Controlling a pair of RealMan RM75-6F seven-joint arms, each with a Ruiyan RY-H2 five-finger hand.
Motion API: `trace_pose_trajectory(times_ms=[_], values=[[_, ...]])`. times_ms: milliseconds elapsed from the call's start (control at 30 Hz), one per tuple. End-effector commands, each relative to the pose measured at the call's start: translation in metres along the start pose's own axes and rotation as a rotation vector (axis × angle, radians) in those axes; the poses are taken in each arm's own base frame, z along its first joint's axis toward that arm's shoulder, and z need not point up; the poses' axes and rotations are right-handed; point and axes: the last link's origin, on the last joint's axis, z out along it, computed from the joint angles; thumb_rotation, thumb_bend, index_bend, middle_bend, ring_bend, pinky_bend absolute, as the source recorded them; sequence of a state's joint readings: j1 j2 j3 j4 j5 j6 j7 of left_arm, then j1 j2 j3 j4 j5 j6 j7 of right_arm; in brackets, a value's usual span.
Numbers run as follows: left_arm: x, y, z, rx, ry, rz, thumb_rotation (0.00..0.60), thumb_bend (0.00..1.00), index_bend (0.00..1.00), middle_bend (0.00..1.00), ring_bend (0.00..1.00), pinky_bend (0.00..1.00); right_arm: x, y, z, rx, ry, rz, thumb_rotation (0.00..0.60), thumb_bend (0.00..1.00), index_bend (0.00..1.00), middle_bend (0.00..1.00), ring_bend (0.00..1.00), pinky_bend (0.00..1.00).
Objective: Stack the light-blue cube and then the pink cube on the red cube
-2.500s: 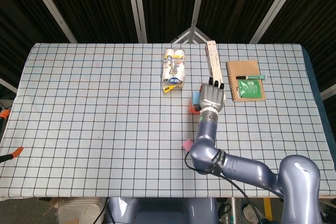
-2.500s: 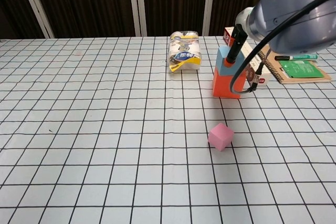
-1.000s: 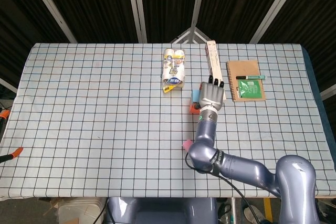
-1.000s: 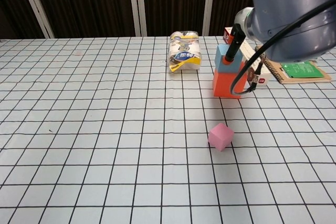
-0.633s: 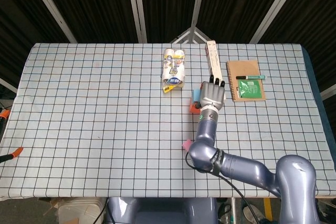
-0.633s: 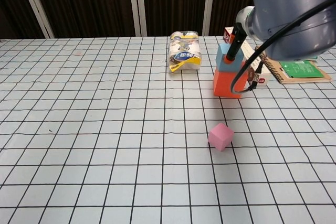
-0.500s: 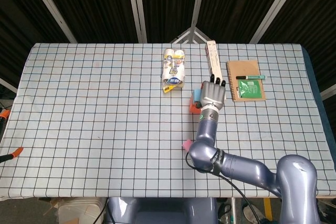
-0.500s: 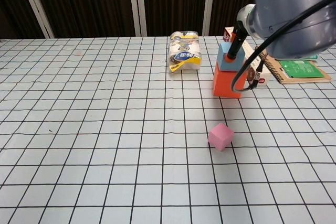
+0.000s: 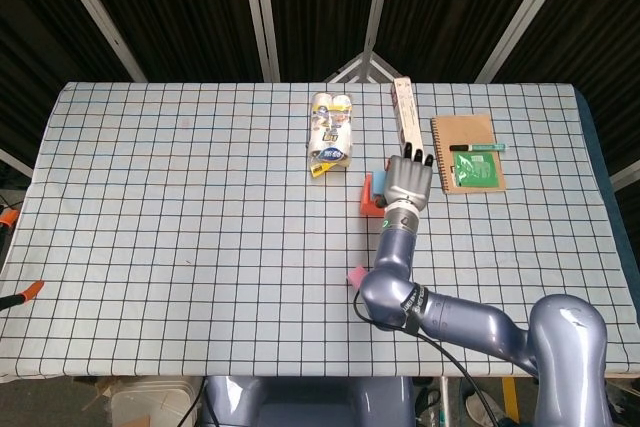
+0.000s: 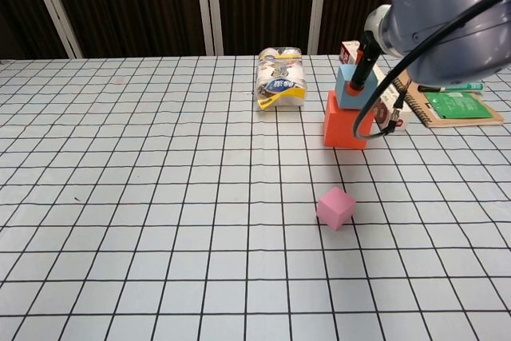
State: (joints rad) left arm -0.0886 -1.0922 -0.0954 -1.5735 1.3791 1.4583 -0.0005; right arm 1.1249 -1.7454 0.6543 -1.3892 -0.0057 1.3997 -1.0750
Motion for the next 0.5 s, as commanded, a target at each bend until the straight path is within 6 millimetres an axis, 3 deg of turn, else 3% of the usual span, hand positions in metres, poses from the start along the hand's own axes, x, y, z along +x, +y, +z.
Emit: trace_pose_trajectory(times_ms=[33,500], values=[[-0.0002,0.0000,0.0002,0.000,-0.001,0.000,0.600,0.16,0.04,0.00,0.00,0.00,-0.0010,0.0000,0.0008,-0.002,-0.003,-0.002,0.600,0.84,0.70,0.00,0.00,0.00],[-0.0008,0.0005,0.0004,0.000,-0.003,0.003,0.600,0.16,0.04,0.00,0.00,0.00,-0.0033,-0.0001,0.0032,-0.002,-0.009,0.000,0.600,0.84,0.70,0.00,0.00,0.00]])
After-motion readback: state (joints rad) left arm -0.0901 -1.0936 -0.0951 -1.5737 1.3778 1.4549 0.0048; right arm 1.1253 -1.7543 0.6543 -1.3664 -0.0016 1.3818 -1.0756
